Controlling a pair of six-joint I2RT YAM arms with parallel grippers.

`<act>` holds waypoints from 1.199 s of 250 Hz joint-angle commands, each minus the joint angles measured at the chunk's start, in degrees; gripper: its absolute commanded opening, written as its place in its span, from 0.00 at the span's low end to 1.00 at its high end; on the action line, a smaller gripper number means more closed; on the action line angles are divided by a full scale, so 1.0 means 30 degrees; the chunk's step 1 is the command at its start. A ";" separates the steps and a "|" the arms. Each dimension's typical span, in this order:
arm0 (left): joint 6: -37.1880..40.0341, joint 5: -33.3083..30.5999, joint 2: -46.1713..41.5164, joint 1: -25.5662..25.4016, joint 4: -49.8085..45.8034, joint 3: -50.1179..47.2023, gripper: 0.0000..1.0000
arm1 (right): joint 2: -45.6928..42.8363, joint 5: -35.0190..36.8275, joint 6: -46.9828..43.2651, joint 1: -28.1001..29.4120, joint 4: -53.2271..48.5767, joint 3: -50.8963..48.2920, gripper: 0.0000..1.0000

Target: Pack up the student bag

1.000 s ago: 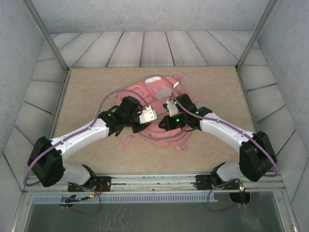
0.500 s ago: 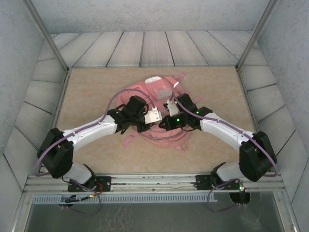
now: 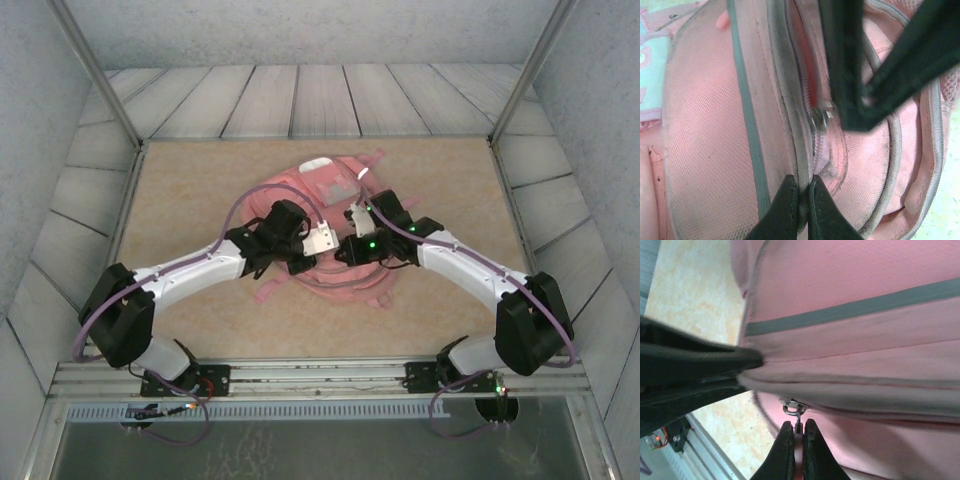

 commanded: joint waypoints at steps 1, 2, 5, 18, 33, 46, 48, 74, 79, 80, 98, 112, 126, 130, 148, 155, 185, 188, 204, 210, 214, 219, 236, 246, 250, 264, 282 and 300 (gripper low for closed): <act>-0.1102 -0.0960 -0.1458 0.0052 0.0171 -0.1093 0.00 | -0.0250 0.1820 -0.0251 -0.1961 -0.1748 0.0473 0.00; -0.1111 -0.0988 -0.1487 0.0059 0.0186 -0.1136 0.00 | -0.0255 0.1846 -0.0263 -0.2035 -0.1785 0.0485 0.00; -0.1158 -0.1082 -0.1601 0.0054 0.0174 -0.1231 0.00 | -0.0259 0.1953 -0.0314 -0.2200 -0.1901 0.0509 0.00; -0.1295 -0.1545 -0.2076 0.0049 0.0074 -0.1594 0.00 | -0.0231 0.2480 -0.0562 -0.2922 -0.2401 0.0672 0.00; -0.1327 -0.2113 -0.2637 0.0091 -0.0025 -0.2027 0.00 | -0.0053 0.3043 -0.0872 -0.3608 -0.2852 0.0889 0.00; -0.1333 -0.2722 -0.3057 0.0068 -0.0091 -0.2344 0.00 | 0.0147 0.3287 -0.1085 -0.4190 -0.2921 0.0894 0.00; -0.1334 -0.2834 -0.3110 0.0067 -0.0106 -0.2378 0.00 | 0.0172 0.3280 -0.1107 -0.4293 -0.2909 0.0903 0.00; -0.1398 -0.3837 -0.3631 0.0290 -0.0047 -0.2930 0.00 | 0.0677 0.3567 -0.0901 -0.5269 -0.2781 0.1004 0.00; -0.1465 -0.3960 -0.3670 0.0425 -0.0020 -0.3022 0.00 | 0.0727 0.3598 -0.0877 -0.5305 -0.2753 0.1030 0.00; -0.1482 -0.3982 -0.3663 0.0451 0.0003 -0.3052 0.00 | 0.0732 0.3599 -0.0869 -0.5319 -0.2756 0.1042 0.00; -0.1843 -0.4137 -0.3661 0.1017 0.0126 -0.3381 0.00 | 0.0628 0.3151 -0.0773 -0.5306 -0.2577 0.0940 0.00; -0.2104 -0.4032 -0.3675 0.1530 0.0561 -0.3733 0.00 | 0.0326 0.2668 -0.0762 -0.5305 -0.2413 0.0717 0.00; -0.2355 -0.3812 -0.3604 0.2045 0.0992 -0.3981 0.00 | -0.0040 0.2431 -0.0868 -0.5285 -0.2373 0.0472 0.00; -0.2410 -0.3751 -0.3588 0.2191 0.1095 -0.4063 0.00 | -0.0149 0.2376 -0.0892 -0.5284 -0.2400 0.0438 0.00; -0.2530 -0.3706 -0.3358 0.2522 0.1263 -0.4125 0.00 | -0.0727 0.1985 -0.1318 -0.5276 -0.2686 0.0321 0.00; -0.2568 -0.3770 -0.3208 0.2625 0.1265 -0.4126 0.00 | -0.0974 0.1774 -0.1482 -0.5252 -0.2809 0.0265 0.00; -0.2570 -0.4140 -0.2203 0.3209 0.1503 -0.3967 0.00 | -0.1988 0.0885 -0.1757 -0.4906 -0.2989 0.0079 0.00; -0.2564 -0.4164 -0.2078 0.3275 0.1565 -0.3944 0.00 | -0.2046 0.0774 -0.1738 -0.4833 -0.3015 0.0129 0.00; -0.2462 -0.4175 -0.1335 0.3459 0.1656 -0.3646 0.00 | -0.2264 0.0280 -0.1359 -0.4147 -0.2903 0.0245 0.00; -0.2399 -0.4010 -0.1092 0.3550 0.1759 -0.3533 0.00 | -0.2280 0.0322 -0.1161 -0.3770 -0.2822 0.0301 0.00; -0.2366 -0.3924 -0.0921 0.3589 0.1864 -0.3473 0.00 | -0.2244 0.0383 -0.1048 -0.3485 -0.2752 0.0360 0.00; -0.2337 -0.3740 -0.0749 0.3636 0.2030 -0.3403 0.00 | -0.2200 0.0434 -0.0945 -0.3090 -0.2673 0.0432 0.00; -0.2145 -0.3128 -0.0190 0.3885 0.2689 -0.3241 0.00 | -0.1816 0.0626 -0.0596 -0.1764 -0.2438 0.0789 0.00; -0.2013 -0.2969 0.0159 0.4013 0.2972 -0.3123 0.00 | -0.1518 0.0655 -0.0390 -0.1085 -0.2141 0.0936 0.00; -0.1942 -0.2979 0.0275 0.4043 0.2986 -0.3014 0.00 | -0.1402 0.0595 -0.0324 -0.0867 -0.1983 0.0985 0.00; -0.1660 -0.3089 0.0748 0.4138 0.2722 -0.2585 0.02 | -0.0979 0.0371 0.0019 -0.0210 -0.1341 0.1047 0.00; -0.1476 -0.3282 0.1073 0.4164 0.2112 -0.2056 0.08 | -0.0477 -0.0009 0.0408 0.0168 -0.0661 0.1162 0.00; -0.1577 -0.2923 0.0907 0.4161 0.1668 -0.1852 0.22 | -0.0152 -0.0005 0.0572 0.0263 -0.0425 0.1277 0.00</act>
